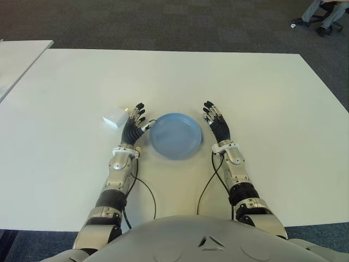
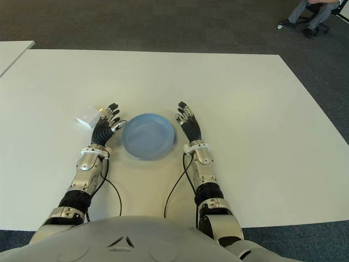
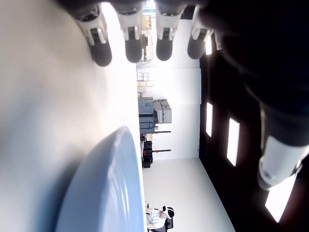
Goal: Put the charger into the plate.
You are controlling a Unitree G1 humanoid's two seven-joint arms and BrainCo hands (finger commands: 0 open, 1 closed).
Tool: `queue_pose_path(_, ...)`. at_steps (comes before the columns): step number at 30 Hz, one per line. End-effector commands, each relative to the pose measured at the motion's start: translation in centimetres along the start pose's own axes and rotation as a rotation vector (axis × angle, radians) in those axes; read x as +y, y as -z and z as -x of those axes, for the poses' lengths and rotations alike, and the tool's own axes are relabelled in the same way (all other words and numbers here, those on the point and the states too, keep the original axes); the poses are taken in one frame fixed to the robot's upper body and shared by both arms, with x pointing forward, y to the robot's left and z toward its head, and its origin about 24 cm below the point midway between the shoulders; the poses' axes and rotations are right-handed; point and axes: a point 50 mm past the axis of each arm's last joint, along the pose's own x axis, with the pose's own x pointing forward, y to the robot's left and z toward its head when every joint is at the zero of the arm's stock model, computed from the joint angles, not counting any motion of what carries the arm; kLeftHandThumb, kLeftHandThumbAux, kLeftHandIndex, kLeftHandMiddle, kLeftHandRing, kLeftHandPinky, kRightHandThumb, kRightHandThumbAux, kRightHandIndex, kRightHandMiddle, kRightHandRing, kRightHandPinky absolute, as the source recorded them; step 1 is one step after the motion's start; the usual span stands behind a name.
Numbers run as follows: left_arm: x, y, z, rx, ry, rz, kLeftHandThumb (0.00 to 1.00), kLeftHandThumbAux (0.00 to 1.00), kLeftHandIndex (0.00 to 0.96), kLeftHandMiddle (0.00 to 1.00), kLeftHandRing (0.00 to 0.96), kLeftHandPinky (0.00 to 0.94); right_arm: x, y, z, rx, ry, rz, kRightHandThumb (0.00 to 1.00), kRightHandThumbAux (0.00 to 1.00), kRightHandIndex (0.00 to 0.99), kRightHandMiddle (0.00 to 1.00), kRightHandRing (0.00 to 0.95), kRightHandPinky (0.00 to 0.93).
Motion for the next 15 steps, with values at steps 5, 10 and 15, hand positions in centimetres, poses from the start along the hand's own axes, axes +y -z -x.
queue_pose_path(5,0.7,1.9,1.8,0.104,-0.040,-0.054,0.109,0.684,0.026,0.085,0.092,0.118,0.0,2.1,0.9,0.109,0.029,-0.022,0.000,0.561,0.049,0.070,0.056,0.054)
queue_pose_path(10,0.9,0.0,1.6,0.017,-0.086,-0.096,0.137,0.690,0.046,0.102,0.108,0.147,0.0,2.2,0.8,0.113,0.032,-0.017,0.000,0.562,0.049,0.070,0.057,0.057)
queue_pose_path(15,1.3,-3.4,1.5,-0.098,-0.176,-0.114,0.220,0.695,0.098,0.157,0.168,0.235,0.0,2.2,0.5,0.118,0.030,-0.013,0.000,0.560,0.051,0.074,0.058,0.058)
